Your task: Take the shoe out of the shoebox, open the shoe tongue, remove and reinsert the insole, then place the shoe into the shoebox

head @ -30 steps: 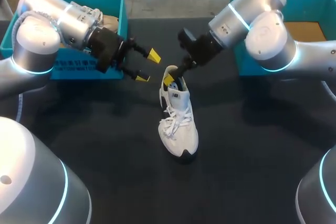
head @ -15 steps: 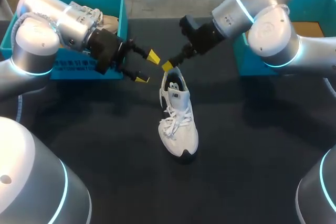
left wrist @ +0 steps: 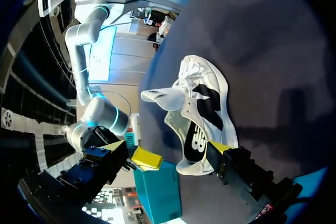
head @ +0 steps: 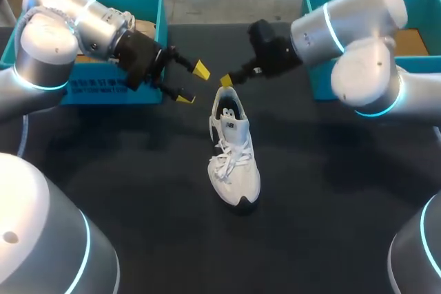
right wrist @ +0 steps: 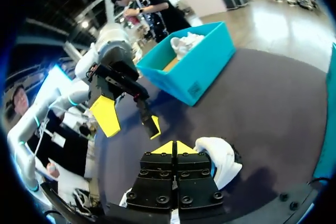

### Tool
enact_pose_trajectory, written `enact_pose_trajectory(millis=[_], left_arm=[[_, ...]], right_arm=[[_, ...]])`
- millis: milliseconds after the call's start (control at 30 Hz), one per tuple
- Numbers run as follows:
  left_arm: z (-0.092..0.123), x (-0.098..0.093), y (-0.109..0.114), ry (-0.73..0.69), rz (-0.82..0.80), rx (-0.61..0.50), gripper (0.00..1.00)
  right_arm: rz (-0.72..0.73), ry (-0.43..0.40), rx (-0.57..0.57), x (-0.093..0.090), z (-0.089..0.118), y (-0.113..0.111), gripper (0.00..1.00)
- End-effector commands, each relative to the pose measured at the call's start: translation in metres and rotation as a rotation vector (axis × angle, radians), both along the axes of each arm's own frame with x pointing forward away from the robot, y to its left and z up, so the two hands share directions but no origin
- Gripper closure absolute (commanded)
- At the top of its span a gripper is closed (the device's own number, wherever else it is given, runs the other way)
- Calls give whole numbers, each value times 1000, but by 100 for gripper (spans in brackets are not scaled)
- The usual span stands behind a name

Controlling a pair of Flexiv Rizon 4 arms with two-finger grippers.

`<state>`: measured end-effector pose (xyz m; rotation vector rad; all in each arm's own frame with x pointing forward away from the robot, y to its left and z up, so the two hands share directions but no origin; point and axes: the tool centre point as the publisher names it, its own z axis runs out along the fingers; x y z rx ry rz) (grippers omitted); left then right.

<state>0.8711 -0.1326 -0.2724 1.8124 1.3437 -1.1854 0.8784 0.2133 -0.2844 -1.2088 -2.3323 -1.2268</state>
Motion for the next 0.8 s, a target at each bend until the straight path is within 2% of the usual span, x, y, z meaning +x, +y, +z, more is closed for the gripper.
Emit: enact_pose_trajectory(millis=[33, 100, 633, 800], left_arm=[[8, 9, 2, -15, -16, 29, 0], [11, 12, 4, -21, -13, 30, 0], [18, 33, 21, -39, -9, 54, 0], [31, 38, 29, -80, 13, 76, 0]], right_arm=[[-128, -16, -111, -18, 6, -9, 100], [-163, 4, -144, -23, 8, -11, 100], [-163, 4, -144, -23, 8, -11, 100], [-198, 8, -159, -21, 7, -8, 100]])
